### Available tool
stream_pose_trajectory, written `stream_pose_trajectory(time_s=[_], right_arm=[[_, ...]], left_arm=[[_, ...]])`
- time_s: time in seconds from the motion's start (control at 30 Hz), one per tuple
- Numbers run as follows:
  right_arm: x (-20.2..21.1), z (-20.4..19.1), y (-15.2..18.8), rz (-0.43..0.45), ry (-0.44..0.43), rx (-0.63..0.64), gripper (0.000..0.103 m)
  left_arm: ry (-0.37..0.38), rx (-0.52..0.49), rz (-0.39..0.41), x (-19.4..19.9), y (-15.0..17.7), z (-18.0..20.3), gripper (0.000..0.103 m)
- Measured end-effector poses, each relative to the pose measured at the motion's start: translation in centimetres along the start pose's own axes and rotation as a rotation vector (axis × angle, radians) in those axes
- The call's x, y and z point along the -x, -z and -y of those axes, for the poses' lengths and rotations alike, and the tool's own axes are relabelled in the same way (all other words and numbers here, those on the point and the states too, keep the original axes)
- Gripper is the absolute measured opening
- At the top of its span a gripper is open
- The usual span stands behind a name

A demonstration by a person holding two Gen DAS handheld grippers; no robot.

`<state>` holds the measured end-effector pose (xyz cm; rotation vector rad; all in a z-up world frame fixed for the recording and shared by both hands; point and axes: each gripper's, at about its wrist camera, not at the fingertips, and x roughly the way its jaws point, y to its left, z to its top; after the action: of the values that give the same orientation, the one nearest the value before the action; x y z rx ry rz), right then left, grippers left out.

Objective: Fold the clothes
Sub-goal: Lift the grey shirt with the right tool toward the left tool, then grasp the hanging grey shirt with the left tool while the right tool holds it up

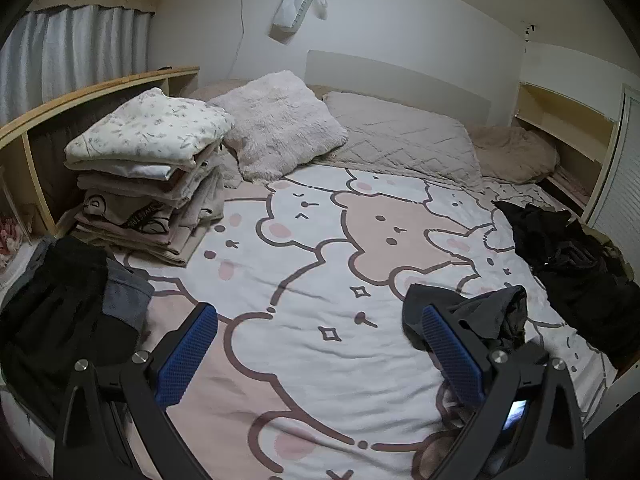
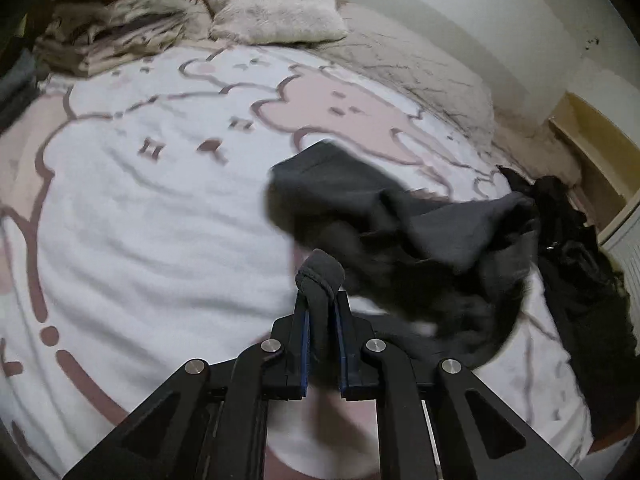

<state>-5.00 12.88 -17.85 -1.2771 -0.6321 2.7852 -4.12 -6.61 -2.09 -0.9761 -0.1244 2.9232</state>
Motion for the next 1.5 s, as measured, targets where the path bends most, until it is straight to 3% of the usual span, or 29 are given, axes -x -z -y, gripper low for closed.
stream_pose_trajectory(time_s=[0.13,0.3,0.47,0.57,0.8,1.07,1.2,1.27,1.3,1.33,1.5], right_arm=[[5.0,4.7,-2.5,0.097,-0.013,-0.014,0.011],[12.9,11.4,-7.1,0.311,0.068,0.016,0.011],[20.3,14.8,-11.8,0.481,0.173,0.087,0.011],[23.9,16.1,-13.5,0.562,0.146,0.059,0.011],[31.5,17.2,-16.4,0.732,-0.042,-0.002,0.011],[36.4,18.5,-16.3,0.786,-0.219,-0.056,0.011],[36.9,18.5,-16.0,0.776,-0.253,-0.073,0.011],[37.2,18.9,-15.8,0.773,-0.263,-0.084,0.011],[37.2,19.0,-15.7,0.77,-0.272,-0.09,0.011],[37.3,19.2,-15.7,0.767,-0.29,-0.095,0.011],[37.4,20.2,-15.3,0.778,-0.348,-0.108,0.011]], left_arm=[[0.02,-0.001,0.005,0.4,0.3,-0.2,0.103],[0.031,-0.02,0.022,1.2,0.5,0.4,0.103],[0.08,-0.057,0.067,2.6,0.5,1.5,0.103],[0.153,-0.088,0.12,4.2,0.5,2.3,0.103],[0.305,-0.12,0.195,6.8,0.3,3.8,0.103],[0.399,-0.14,0.139,5.6,1.8,5.0,0.099],[0.46,-0.179,0.111,5.4,2.8,6.4,0.095],[0.506,-0.199,0.103,5.3,3.3,7.0,0.09],[0.517,-0.21,0.096,5.2,3.5,7.3,0.081],[0.516,-0.222,0.084,4.9,3.6,7.6,0.076],[0.466,-0.215,0.06,3.6,3.9,8.1,0.075]])
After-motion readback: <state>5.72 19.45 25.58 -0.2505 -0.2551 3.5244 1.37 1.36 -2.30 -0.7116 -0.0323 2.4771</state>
